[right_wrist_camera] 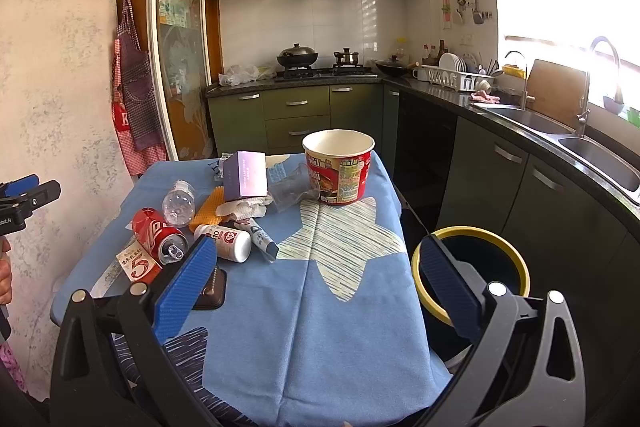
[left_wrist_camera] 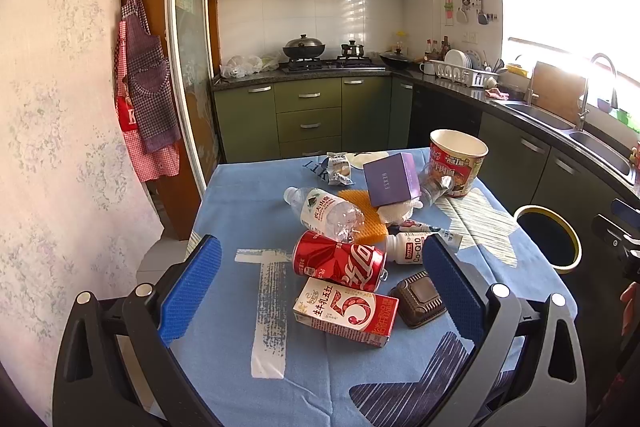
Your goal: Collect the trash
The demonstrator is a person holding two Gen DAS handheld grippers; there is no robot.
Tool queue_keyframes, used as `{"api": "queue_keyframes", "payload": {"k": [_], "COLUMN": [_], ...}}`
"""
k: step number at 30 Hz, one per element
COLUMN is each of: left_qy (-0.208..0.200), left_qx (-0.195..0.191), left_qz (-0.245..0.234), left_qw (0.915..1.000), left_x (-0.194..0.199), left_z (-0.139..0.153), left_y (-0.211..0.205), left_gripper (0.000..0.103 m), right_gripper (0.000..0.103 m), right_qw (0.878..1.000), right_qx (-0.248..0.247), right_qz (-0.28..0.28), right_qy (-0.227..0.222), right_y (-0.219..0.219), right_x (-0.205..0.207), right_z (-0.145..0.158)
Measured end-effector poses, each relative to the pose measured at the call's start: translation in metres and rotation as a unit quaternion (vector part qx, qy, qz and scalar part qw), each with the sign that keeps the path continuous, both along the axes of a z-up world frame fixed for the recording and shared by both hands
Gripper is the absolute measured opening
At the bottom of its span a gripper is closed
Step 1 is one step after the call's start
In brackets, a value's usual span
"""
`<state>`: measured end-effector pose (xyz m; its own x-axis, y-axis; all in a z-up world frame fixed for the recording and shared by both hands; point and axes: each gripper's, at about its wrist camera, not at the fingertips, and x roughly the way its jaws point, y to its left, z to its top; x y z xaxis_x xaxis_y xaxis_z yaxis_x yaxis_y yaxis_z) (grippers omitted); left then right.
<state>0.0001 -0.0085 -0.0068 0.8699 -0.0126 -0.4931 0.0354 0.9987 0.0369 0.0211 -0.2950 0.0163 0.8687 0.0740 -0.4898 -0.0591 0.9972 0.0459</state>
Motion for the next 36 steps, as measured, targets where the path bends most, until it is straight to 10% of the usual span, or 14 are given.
{"api": "queue_keyframes", "payload": {"k": [36], "left_qy": [0.011], "left_qx": [0.004], "left_qz": [-0.011], "left_qw": [0.9999], "left_x": [0.0037], "left_z": [-0.0039], "left_y": [-0.0043], "left_gripper": [0.099], "right_gripper": [0.097], "right_qw": [1.0], "right_qx": [-0.002], "right_qz": [-0.005], "right_qy": [0.011], "right_y": [0.0059], "right_x": [0.0064], "right_z": [-0.006]}}
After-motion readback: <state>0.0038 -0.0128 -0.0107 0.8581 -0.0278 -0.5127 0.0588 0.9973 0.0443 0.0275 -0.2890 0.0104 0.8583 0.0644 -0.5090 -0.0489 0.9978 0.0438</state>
